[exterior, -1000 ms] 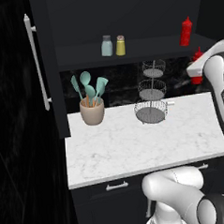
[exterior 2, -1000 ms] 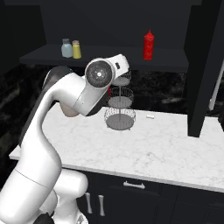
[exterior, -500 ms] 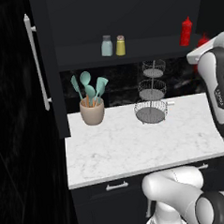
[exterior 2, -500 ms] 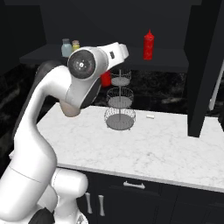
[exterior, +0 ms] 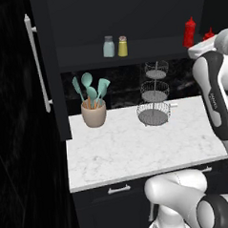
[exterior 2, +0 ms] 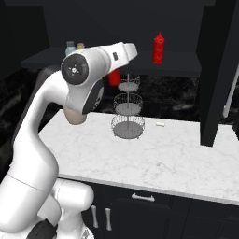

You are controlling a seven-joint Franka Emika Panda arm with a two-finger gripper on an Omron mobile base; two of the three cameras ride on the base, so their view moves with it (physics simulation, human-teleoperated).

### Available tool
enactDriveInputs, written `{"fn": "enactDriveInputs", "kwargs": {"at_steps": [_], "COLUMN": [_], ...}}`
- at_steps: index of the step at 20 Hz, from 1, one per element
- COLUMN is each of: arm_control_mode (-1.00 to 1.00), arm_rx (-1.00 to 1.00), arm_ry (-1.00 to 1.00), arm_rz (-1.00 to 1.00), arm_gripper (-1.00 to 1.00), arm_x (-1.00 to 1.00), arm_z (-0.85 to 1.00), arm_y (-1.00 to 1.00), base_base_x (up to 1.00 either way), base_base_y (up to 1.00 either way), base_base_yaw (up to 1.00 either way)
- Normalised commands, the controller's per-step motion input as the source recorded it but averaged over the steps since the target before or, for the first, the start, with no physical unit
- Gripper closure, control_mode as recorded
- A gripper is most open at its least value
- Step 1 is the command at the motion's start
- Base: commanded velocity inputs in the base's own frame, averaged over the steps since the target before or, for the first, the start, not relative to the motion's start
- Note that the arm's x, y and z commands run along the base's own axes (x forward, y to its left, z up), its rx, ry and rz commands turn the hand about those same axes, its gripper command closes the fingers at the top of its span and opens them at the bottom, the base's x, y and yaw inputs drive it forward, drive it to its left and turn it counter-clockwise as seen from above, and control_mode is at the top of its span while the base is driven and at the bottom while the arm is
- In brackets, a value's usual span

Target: Put the shaker and condiment bottle from the counter next to their counterparts in the cabinet.

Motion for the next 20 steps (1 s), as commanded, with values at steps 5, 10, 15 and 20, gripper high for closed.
{"fn": "enactDriveInputs", "kwargs": {"at_steps": [5,10,15,20], "arm_control_mode": [-1.0,-1.0,-1.0,-1.0], "arm_rx": [0.0,0.0,0.0,0.01], "arm_ry": [0.0,0.0,-0.02,-0.06], "arm_rz": [-0.06,-0.05,-0.01,0.0], "arm_gripper": [1.0,1.0,1.0,1.0], "arm_x": [0.03,0.08,0.06,0.0], "arm_z": [0.43,0.36,0.06,-0.12], "arm_y": [-0.02,-0.08,-0.13,-0.11], "base_base_x": [0.0,0.0,0.0,0.0], "base_base_y": [0.0,0.0,0.0,0.0], "base_base_yaw": [0.0,0.0,0.0,0.0]}}
